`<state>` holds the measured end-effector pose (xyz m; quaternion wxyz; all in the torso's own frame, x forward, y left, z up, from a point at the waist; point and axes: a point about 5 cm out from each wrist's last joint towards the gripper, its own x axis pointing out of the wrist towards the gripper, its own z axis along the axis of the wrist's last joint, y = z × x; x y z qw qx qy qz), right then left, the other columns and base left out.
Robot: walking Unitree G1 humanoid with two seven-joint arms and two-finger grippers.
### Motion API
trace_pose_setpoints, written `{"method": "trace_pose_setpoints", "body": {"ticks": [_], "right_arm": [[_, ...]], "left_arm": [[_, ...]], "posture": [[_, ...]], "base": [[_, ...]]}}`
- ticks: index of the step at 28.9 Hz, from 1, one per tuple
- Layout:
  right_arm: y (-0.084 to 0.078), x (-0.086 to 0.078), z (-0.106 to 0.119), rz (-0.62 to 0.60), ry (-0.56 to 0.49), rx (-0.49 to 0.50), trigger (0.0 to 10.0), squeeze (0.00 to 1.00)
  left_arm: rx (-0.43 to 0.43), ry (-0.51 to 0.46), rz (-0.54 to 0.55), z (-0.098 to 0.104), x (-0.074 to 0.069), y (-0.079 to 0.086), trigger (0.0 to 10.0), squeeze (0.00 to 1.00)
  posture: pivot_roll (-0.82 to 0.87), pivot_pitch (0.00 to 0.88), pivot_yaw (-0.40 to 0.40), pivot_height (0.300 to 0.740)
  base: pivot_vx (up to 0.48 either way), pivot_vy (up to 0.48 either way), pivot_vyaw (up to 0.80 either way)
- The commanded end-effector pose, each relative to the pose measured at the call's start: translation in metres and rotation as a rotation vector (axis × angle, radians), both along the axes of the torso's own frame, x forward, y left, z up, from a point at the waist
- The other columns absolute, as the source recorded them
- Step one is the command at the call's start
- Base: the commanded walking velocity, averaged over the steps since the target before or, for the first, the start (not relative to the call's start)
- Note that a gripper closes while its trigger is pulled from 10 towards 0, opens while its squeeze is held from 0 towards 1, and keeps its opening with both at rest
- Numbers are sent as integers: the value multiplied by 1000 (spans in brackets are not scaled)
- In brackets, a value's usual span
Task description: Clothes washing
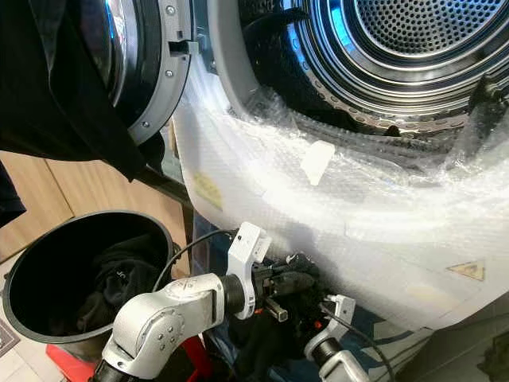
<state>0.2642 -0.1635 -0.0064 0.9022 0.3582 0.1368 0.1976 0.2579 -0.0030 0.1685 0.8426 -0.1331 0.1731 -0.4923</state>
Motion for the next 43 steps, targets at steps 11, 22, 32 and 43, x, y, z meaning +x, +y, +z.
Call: {"method": "trace_pose_setpoints", "body": {"ticks": [11, 22, 32, 43], "right_arm": [[-4, 3, 4, -31, -14, 38, 0, 0], [0, -5, -2, -29, -2, 35, 0, 0], [6, -6, -5, -17, 14, 32, 0, 0], [0, 1, 0, -39, 2, -1, 0, 0]], "left_arm": [[-38, -81, -83, 21, -12, -9, 0, 0], [110, -310, -200, 24, -23, 8, 10000, 0], [148, -327, -145, 25, -20, 24, 10000, 643], [222, -370, -209, 27, -34, 60, 10000, 1000]], "posture": [[318, 9, -44, 740], [310, 0, -33, 740], [325, 0, -36, 740], [337, 0, -33, 740]], "base": [[0, 0, 0], [0, 0, 0], [0, 0, 0], [0, 0, 0]]}}
